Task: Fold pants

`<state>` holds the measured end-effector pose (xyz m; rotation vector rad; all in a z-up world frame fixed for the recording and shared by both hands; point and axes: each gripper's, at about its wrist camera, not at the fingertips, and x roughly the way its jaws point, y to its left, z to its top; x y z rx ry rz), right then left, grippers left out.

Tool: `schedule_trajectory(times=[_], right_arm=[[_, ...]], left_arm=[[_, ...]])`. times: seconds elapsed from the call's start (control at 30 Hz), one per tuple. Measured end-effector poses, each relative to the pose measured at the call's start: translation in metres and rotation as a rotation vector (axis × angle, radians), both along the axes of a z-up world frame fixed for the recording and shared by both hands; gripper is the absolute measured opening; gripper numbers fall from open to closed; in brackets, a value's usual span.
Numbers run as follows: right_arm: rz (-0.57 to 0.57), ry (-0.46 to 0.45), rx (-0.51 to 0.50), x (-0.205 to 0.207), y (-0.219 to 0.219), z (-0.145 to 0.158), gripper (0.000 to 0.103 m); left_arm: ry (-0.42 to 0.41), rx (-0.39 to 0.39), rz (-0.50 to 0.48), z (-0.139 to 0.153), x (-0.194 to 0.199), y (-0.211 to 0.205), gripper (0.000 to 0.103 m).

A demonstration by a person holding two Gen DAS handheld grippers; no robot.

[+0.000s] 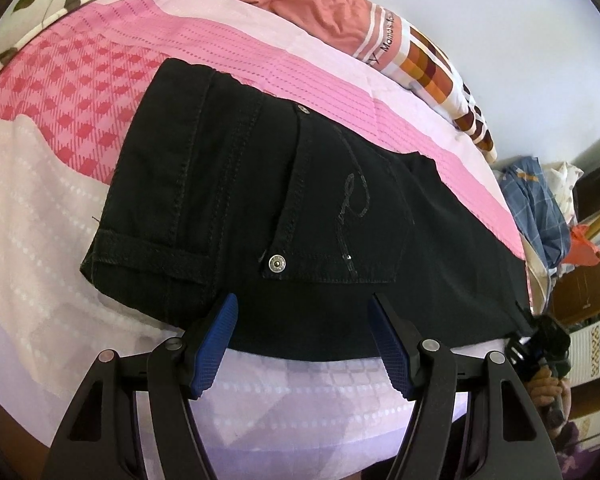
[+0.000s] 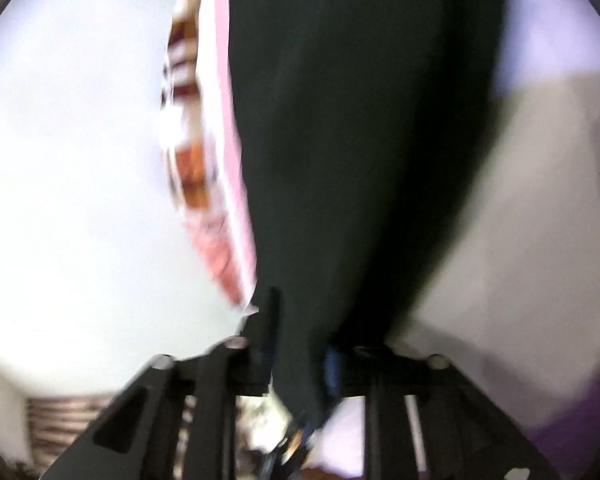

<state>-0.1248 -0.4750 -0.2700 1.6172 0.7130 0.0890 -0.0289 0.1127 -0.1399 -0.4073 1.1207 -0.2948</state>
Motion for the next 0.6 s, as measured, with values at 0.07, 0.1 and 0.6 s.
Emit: schedule_trajectory(times=[0.07,0.1,0.6], right_arm=[[-0.031,0.02,-0.05,-0.011,-0.023,0.002,0.005],[-0.03,0.026,-0.07,-0.014,-0.029,0.003,0.005],[-0.301,-0.028,0.045,-0.075,-0.109,-0.023,0.004]], left_arm=[[0.001,0.008,-0.003,0.0,0.0,0.0,0.068],[0.001,0.014,-0.006,0.0,0.0,-0.001,0.068],[0.002,0.092,-0.047,0.0,0.005,-0.011,0.069]])
